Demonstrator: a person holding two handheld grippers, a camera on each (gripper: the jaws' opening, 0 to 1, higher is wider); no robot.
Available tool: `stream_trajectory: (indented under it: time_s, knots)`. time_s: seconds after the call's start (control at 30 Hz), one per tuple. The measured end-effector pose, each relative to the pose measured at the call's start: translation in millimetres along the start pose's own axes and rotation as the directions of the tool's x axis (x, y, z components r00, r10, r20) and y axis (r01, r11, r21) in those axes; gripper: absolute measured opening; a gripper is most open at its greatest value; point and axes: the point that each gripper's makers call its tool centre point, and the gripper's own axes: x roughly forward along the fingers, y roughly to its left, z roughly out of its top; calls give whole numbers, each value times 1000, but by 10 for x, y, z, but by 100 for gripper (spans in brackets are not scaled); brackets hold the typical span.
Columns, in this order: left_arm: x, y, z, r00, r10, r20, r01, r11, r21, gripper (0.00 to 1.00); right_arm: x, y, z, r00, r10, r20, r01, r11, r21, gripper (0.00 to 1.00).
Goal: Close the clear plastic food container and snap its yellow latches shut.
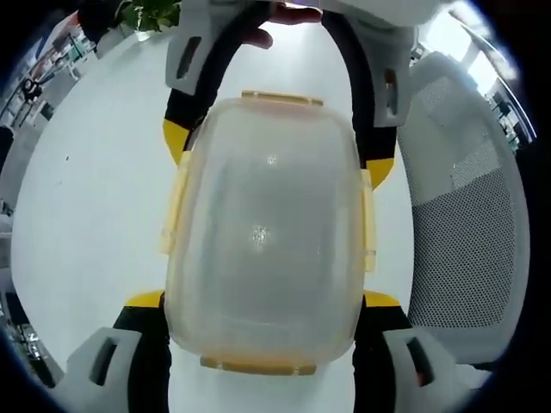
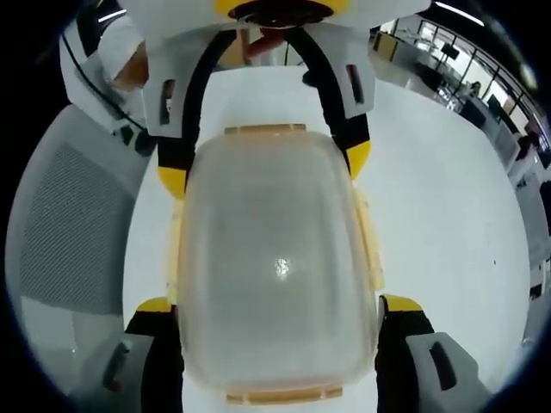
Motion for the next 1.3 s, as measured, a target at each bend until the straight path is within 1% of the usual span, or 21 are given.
stream_trajectory:
  time_s: [0.4,0.57,0.83,1.3]
  knots:
    - [0,77,-1,1000,-2,-2,2,1000,7,89,4,-64,16,1000,-5,0,5,1000,10,94]
    - [3,77,-2,1000,-7,-9,7,1000,10,89,9,-64,13,1000,-5,-5,5,1000,11,94]
    - [5,160,5,1000,-7,1,7,1000,12,90,14,-138,18,1000,-9,-1,9,1000,18,94]
    - [4,287,0,1000,-9,-2,9,1000,5,90,28,-268,34,1000,-7,-7,7,1000,16,94]
